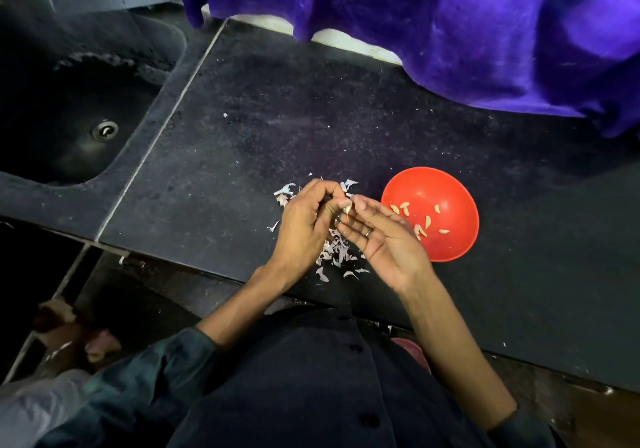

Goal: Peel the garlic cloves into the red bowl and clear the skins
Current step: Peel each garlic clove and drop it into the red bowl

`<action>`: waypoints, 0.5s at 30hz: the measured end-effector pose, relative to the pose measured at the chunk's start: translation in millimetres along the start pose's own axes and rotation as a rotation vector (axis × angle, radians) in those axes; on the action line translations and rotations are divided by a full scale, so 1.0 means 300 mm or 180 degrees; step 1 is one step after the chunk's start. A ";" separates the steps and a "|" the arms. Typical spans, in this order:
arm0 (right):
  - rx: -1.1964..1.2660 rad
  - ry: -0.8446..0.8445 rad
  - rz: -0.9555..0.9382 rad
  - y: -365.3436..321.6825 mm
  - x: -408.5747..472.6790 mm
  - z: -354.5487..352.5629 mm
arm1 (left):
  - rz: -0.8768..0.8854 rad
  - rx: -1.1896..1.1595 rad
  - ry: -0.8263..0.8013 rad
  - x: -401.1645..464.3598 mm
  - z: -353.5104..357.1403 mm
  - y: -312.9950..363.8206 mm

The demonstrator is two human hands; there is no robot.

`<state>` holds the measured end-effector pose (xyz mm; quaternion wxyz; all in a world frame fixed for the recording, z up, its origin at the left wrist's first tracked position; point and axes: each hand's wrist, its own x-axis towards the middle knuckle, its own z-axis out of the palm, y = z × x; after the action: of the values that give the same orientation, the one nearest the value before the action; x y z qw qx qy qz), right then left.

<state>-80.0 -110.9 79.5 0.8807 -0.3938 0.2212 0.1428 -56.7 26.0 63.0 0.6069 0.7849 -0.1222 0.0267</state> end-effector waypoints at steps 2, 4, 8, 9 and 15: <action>0.0020 -0.0022 0.0055 -0.001 0.005 -0.001 | 0.0010 0.0020 -0.0067 0.001 -0.003 0.002; 0.0075 -0.0080 0.0145 0.001 0.010 0.001 | 0.0065 0.0027 -0.0149 0.002 -0.005 0.004; 0.0278 -0.0228 0.0341 -0.002 0.013 0.003 | 0.0107 0.0120 -0.0180 0.005 -0.008 0.005; 0.0315 -0.0241 0.0371 -0.002 0.013 0.002 | 0.0103 0.0136 -0.0180 0.004 -0.008 0.004; 0.0526 -0.0138 0.0457 -0.002 0.007 0.018 | 0.0241 0.0363 -0.0074 0.000 -0.004 0.008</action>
<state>-76.4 -107.0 82.1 0.9022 -0.2998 0.2409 0.1953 -57.2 26.5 65.5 0.5582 0.8133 -0.1571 0.0474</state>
